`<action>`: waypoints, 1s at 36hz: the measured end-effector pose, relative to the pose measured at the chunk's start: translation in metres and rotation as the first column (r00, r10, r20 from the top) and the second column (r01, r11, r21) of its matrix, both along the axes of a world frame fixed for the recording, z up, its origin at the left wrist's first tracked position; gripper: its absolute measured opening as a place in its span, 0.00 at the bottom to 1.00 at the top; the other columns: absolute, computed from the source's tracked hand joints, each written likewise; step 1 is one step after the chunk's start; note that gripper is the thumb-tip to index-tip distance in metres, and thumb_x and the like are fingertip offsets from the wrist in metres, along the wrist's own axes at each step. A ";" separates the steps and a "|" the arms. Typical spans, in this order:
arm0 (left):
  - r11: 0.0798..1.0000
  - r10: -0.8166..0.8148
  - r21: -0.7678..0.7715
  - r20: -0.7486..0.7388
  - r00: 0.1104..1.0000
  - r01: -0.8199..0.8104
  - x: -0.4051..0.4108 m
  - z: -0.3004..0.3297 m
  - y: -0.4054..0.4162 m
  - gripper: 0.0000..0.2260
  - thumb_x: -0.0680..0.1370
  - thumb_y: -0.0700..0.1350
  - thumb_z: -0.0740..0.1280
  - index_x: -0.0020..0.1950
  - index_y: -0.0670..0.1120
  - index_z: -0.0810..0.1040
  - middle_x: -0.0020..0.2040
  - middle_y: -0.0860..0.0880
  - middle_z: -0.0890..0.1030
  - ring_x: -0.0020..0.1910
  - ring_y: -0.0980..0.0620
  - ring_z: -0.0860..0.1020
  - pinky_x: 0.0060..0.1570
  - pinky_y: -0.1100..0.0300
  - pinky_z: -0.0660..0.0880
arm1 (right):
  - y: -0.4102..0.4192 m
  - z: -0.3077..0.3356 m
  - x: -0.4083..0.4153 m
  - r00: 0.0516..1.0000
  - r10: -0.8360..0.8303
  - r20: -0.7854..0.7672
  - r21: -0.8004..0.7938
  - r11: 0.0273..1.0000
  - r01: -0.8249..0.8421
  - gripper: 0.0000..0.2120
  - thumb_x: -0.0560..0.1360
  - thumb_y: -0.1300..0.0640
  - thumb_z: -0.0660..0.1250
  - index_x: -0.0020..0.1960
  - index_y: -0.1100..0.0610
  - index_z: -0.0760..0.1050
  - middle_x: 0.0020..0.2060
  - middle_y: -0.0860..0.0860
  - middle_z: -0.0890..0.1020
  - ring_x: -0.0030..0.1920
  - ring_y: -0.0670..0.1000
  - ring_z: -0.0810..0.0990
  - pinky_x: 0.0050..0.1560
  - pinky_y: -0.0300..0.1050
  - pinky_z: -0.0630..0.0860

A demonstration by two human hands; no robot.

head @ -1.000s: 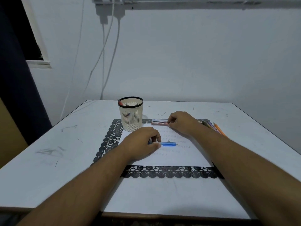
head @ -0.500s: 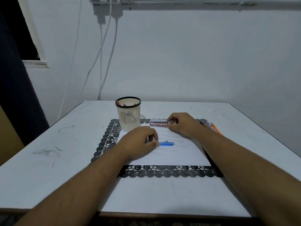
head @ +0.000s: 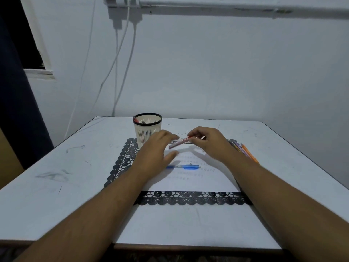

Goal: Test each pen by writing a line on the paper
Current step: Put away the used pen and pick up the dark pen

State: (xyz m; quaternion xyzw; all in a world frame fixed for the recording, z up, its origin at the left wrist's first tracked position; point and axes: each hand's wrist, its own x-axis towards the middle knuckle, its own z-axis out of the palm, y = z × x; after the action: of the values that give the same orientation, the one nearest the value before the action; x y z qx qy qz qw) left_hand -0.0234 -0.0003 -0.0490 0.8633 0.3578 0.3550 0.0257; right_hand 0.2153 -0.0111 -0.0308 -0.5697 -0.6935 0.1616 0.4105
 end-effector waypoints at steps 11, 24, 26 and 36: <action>0.995 0.071 -0.070 0.070 0.995 -0.066 -0.001 0.000 0.000 0.10 0.80 0.51 0.71 0.61 0.54 0.84 0.53 0.59 0.83 0.48 0.59 0.77 0.49 0.56 0.76 | -0.033 0.003 -0.022 0.985 0.093 -0.143 0.077 0.994 -0.083 0.07 0.79 0.52 0.74 0.56 0.46 0.85 0.48 0.44 0.86 0.50 0.51 0.83 0.55 0.54 0.82; 0.999 -0.031 -0.014 0.087 0.996 0.032 0.001 0.002 -0.006 0.07 0.82 0.47 0.68 0.59 0.51 0.81 0.52 0.57 0.80 0.51 0.57 0.76 0.47 0.63 0.71 | -0.043 0.011 -0.030 0.930 0.140 -0.341 0.162 0.983 -0.089 0.09 0.83 0.59 0.67 0.53 0.58 0.86 0.41 0.45 0.87 0.42 0.40 0.82 0.47 0.35 0.77; 1.000 -0.025 0.002 0.094 0.995 0.025 0.002 0.001 -0.008 0.07 0.82 0.47 0.68 0.59 0.51 0.80 0.51 0.56 0.80 0.50 0.57 0.76 0.47 0.61 0.72 | -0.044 0.012 -0.030 0.920 0.126 -0.371 0.157 0.985 -0.072 0.10 0.84 0.59 0.65 0.53 0.58 0.86 0.39 0.44 0.86 0.41 0.41 0.81 0.45 0.34 0.76; 0.993 0.050 0.100 0.137 0.989 -0.064 -0.004 0.007 -0.007 0.09 0.81 0.48 0.69 0.60 0.51 0.80 0.51 0.56 0.78 0.46 0.59 0.75 0.45 0.62 0.74 | -0.037 0.009 -0.035 0.695 -0.024 -0.719 -0.115 0.990 -0.085 0.05 0.76 0.64 0.74 0.51 0.62 0.87 0.41 0.57 0.86 0.39 0.48 0.80 0.45 0.43 0.80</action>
State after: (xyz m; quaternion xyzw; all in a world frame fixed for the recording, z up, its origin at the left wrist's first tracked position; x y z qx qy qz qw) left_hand -0.0278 -0.0077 -0.0419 0.8269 0.3608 0.4313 -0.0056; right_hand 0.1801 -0.0478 -0.0216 -0.4770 -0.4745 0.4259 0.6050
